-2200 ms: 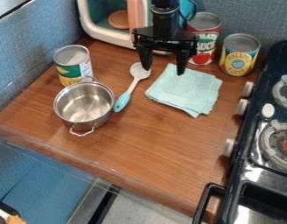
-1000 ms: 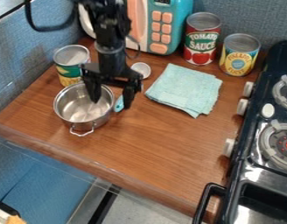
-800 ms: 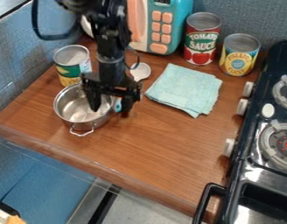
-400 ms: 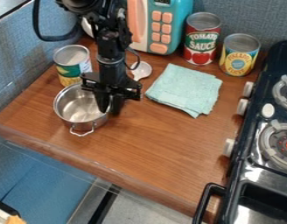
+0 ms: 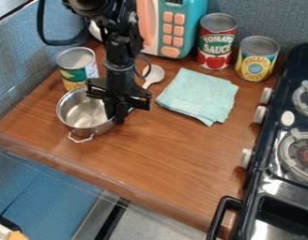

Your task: Move the silver pot to the top right on top of the blue towel

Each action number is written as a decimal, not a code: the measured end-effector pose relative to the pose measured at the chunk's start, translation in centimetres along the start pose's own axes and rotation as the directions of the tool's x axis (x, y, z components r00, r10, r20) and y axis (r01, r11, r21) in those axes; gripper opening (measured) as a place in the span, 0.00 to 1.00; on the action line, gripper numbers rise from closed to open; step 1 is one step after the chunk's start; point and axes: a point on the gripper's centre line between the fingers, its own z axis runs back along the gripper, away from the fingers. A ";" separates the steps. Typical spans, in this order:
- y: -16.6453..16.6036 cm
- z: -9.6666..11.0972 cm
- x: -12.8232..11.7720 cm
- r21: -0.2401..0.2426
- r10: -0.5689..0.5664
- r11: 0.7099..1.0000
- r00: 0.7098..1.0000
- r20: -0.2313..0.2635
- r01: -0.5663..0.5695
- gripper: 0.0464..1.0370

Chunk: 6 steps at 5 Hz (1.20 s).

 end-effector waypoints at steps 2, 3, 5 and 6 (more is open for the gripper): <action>-4.9 7.1 -1.2 0.005 -0.034 0.999 0.996 0.086 0.033 0.02; -8.3 9.0 -0.2 -0.043 -0.103 0.993 0.985 0.137 0.110 0.02; -14.1 6.1 2.7 -0.017 -0.247 0.968 0.962 0.120 0.250 0.02; -15.4 5.2 4.5 -0.006 -0.246 0.969 0.964 0.105 0.248 0.02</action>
